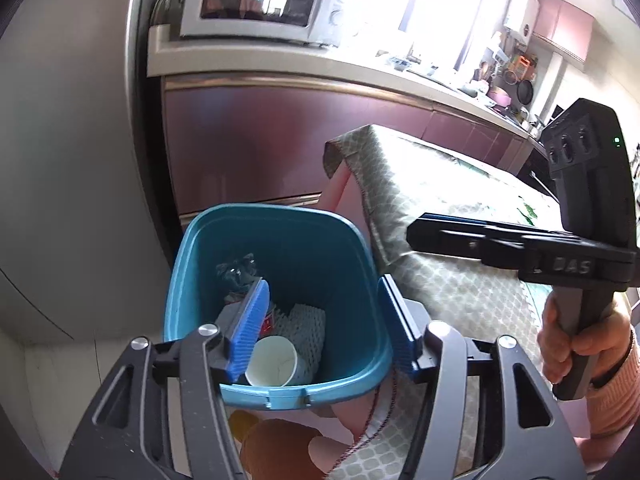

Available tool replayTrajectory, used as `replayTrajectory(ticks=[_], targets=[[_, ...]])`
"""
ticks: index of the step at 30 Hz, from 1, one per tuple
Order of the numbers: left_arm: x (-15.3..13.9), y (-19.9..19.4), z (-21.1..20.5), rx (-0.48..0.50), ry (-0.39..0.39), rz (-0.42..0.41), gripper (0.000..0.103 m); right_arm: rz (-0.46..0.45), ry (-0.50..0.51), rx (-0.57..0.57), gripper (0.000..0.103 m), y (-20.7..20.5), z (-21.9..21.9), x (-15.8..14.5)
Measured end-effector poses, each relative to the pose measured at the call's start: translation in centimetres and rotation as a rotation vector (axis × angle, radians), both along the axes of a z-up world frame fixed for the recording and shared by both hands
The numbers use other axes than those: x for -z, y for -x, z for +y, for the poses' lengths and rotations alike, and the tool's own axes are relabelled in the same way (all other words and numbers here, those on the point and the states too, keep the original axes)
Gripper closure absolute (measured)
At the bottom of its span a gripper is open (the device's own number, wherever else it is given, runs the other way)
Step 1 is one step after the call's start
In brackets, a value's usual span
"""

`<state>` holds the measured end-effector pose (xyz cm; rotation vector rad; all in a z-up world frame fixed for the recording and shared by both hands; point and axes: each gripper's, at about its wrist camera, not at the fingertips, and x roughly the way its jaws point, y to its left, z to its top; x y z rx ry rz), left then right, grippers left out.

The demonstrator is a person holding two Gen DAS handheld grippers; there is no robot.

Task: Collect trash
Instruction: 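Move both open grippers back over the table toward the remaining trash, then close the left gripper on a white tissue while the right gripper grasps another tissue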

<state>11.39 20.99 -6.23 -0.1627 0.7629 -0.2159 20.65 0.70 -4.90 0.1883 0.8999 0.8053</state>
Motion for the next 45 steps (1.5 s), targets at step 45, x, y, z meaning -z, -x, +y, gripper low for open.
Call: replayTrajectory(ticks=[45], targets=[[0.5, 3.1, -35.3, 0.665, -0.015, 0.037, 0.038, -0.078, 0.216, 0.75, 0.049, 5.3, -37.0, 0.9]])
